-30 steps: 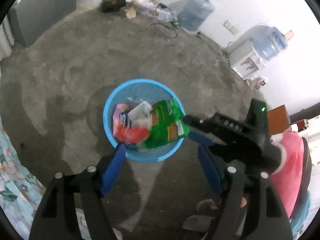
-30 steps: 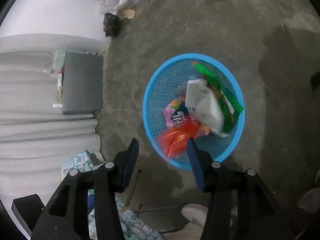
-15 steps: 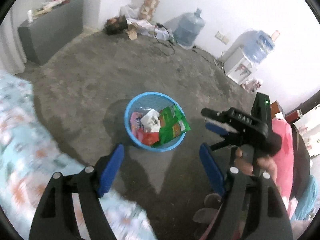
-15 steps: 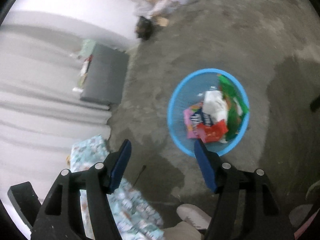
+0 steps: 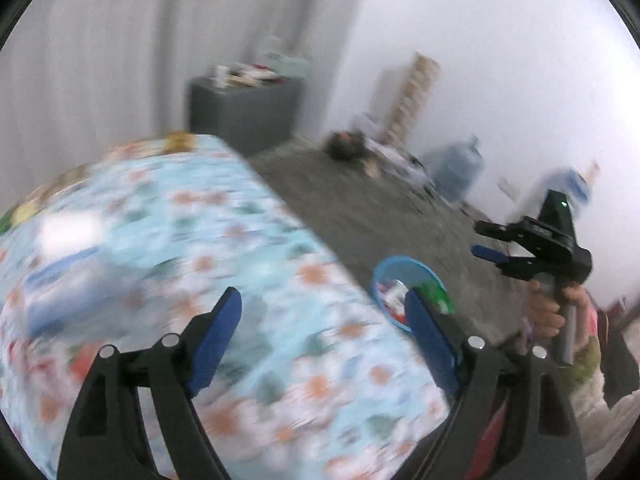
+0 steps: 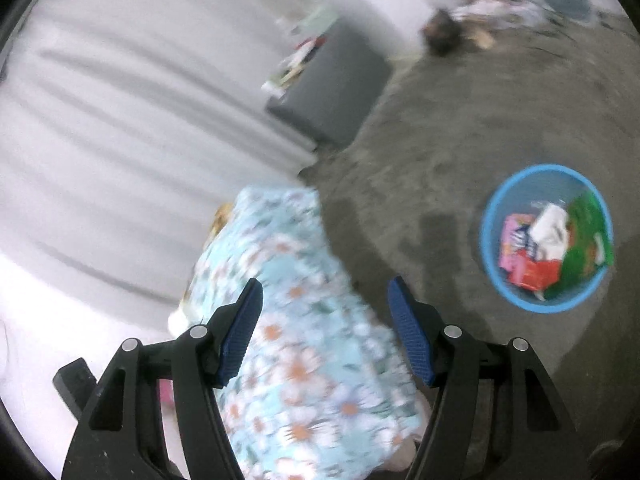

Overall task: Collect trash
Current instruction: 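Grasp the white medicine box with the left tool while the right tool grasps the clear plastic cup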

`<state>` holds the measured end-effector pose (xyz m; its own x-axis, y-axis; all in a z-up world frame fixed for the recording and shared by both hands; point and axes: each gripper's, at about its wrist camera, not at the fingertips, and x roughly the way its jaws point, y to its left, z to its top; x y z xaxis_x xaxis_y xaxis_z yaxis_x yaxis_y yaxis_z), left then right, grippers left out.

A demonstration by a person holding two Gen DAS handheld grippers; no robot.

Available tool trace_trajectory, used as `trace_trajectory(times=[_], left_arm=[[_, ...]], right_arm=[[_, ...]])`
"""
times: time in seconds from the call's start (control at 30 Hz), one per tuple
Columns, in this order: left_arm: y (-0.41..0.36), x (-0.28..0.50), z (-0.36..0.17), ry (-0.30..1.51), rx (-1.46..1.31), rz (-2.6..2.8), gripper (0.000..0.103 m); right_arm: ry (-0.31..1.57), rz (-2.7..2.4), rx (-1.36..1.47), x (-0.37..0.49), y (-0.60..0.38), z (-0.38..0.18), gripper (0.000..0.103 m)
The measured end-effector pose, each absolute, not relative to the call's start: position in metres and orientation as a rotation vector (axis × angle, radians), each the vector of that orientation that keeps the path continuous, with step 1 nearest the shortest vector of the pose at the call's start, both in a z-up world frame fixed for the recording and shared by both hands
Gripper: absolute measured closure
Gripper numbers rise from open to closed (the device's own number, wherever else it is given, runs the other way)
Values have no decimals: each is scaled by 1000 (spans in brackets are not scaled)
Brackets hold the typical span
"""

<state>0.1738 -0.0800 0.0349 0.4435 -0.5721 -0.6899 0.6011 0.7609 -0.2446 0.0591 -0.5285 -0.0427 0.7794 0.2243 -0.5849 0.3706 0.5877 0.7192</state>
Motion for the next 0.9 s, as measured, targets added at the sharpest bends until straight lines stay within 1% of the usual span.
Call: trace_trajectory(times=[0.2,0.27,0.37,0.5,0.63,0.9], left_arm=[[19,169,34,767,-96,-548,22],[46,168,31,749,-123,-499,22],[78,172,23,744,-154,-442,22],[114,178,11,749,-195,-378,22],[142,190,0,758,-253,-330,22],[173,222,-11,789,-343,-342,22]], right_arm=[[778,68,814,113,-450,-12,38],[802,132,767,135,-416,-4,33],[841,225,695,166,-363,3,30],[898,309,578,206,-292,10,24],[942,326,485,236,-243,9,19],[998,278,354,269,-183,-7,17]])
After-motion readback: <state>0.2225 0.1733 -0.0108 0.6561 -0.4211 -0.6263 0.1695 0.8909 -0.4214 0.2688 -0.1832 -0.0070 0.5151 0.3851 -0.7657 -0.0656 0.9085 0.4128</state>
